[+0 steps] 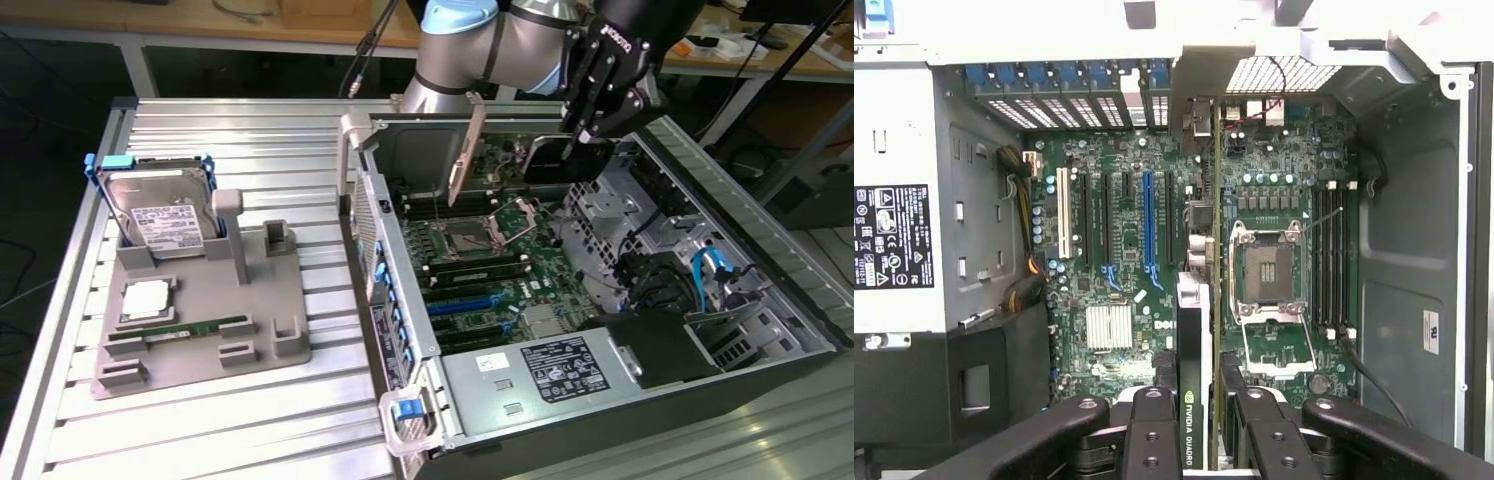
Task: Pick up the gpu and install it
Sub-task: 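Insert the gpu into the slot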
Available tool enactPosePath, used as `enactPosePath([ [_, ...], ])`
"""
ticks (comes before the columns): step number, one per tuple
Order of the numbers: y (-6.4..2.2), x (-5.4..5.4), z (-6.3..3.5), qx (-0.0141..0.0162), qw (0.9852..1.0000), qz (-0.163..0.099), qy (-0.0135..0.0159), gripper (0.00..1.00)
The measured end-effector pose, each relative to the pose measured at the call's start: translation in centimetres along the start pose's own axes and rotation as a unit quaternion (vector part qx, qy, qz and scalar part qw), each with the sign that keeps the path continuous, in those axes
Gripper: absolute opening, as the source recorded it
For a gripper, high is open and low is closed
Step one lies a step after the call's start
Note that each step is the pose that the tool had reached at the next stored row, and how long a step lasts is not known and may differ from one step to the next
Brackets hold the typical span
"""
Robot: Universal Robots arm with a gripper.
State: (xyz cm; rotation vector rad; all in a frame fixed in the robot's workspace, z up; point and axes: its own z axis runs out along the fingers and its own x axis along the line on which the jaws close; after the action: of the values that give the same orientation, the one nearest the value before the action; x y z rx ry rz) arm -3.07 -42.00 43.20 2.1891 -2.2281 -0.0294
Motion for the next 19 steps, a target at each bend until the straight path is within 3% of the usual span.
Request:
enactPosePath([
  [1,0.01,0.0,0.0,0.0002,1.0,0.0,0.0,0.27],
  [2,0.1,0.0,0.01,0.0031,1.0,0.0,0.0,0.27],
  [3,0.11,0.0,0.02,0.0041,1.0,0.0,-0.0002,0.27],
  [12,0.1,0.3,0.05,0.0041,1.0,0.0,-0.0001,0.27],
  [19,0.07,0.5,1.14,0.0042,1.0,0.0,-0.0007,0.27],
])
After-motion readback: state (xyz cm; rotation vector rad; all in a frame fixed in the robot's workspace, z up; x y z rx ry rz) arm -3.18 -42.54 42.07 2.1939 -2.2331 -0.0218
